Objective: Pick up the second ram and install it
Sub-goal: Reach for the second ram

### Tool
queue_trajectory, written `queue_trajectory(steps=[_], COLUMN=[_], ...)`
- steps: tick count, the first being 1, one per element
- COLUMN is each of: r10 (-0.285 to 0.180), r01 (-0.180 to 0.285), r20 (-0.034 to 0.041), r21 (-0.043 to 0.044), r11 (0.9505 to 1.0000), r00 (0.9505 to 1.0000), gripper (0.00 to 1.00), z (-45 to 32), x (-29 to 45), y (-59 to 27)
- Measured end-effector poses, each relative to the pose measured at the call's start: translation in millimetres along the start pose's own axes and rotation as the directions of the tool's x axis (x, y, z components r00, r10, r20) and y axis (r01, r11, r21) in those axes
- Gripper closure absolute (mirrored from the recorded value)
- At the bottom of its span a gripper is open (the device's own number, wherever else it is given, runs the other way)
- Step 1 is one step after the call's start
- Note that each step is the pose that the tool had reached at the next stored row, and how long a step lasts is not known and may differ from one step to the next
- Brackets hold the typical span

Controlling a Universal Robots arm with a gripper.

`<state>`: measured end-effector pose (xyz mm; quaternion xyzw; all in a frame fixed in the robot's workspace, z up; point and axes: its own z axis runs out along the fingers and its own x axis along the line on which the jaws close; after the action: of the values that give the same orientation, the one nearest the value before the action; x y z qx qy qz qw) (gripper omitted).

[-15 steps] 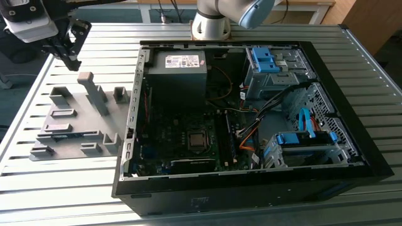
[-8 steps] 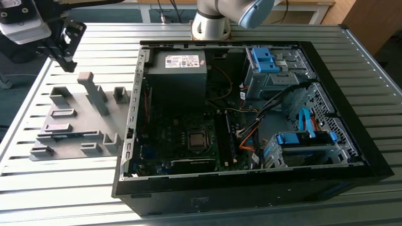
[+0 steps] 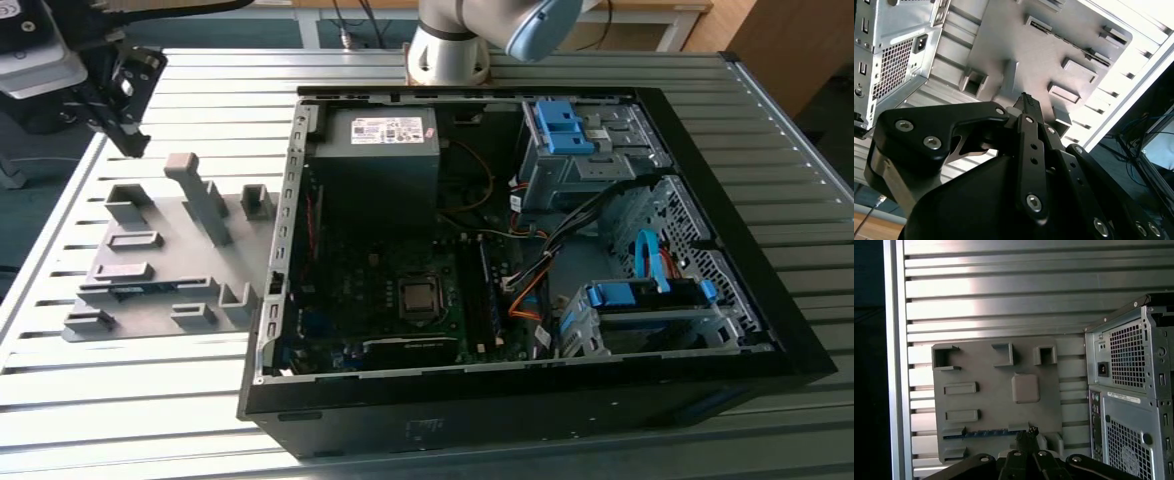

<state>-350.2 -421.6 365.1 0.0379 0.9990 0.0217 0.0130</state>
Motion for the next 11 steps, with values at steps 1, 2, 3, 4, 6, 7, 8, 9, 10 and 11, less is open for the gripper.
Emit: queue_trajectory(steps=[1,2,3,4,6,7,8,9,10,11], r10=[0.000,0.000,0.000,0.000,0.000,0.000,0.000,0.000,0.000,0.000], r01=[0.000,0.000,0.000,0.000,0.000,0.000,0.000,0.000,0.000,0.000], r20=[0.0001,0.0000,0.0000,0.0001,0.0001,0.0000,0.0000,-0.0001,0.0000,0.0000], r21=[-0.0001,-0.0001,0.0000,0.0000,-0.0001,0.0000,0.0000,0.0001,0.0000,0.0000], r11=[1.0000,1.0000,1.0000,1.0000,1.0000,1.0000,1.0000,1.0000,1.0000,1.0000], r00=[1.0000,1.0000,1.0000,1.0000,1.0000,1.0000,1.0000,1.0000,1.0000,1.0000], gripper=[0.89,0.89,0.89,0.89,0.89,0.89,0.89,0.89,0.89,0.89], z=[0.1,0.2,0.2,0.3,0.5,0.5,0.5,0.5,0.6,0.7], x=[1.4,2.9,4.3,5.7,8.1,9.3,10.7,12.0,13.2,14.5], y=[-0.4,-0.8,-1.2,-1.7,-3.0,-3.8,-4.6,-5.5,-6.4,-7.4])
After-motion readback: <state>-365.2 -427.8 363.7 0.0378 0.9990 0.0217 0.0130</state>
